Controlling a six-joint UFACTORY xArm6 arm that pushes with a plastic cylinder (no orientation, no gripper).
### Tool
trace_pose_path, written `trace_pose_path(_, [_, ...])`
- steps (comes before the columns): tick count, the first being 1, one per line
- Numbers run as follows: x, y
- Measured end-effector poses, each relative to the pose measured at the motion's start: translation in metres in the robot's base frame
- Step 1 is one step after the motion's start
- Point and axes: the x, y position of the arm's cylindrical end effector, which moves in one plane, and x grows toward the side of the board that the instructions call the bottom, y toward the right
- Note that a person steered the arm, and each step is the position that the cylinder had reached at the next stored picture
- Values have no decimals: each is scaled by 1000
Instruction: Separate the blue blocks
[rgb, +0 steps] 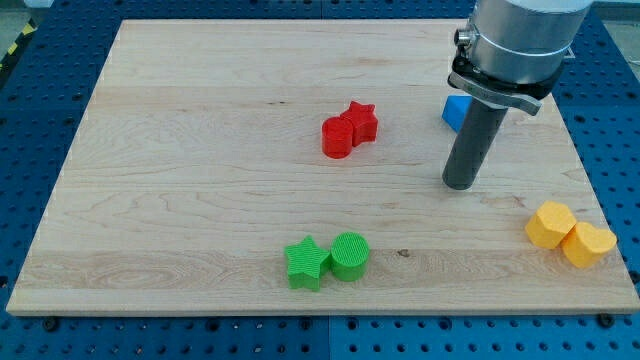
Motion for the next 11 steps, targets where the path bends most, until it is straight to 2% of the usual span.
trace_pose_path(1, [0, 3])
trace_pose_path(2, [-1, 32])
trace_pose_path(3, [-23, 56])
trace_pose_path(5, [-99, 89])
trace_pose_path(6, [-134, 82])
trace_pose_path(7, [-133, 48])
trace_pose_path(9, [-81, 34])
trace_pose_path(11, [-72, 18])
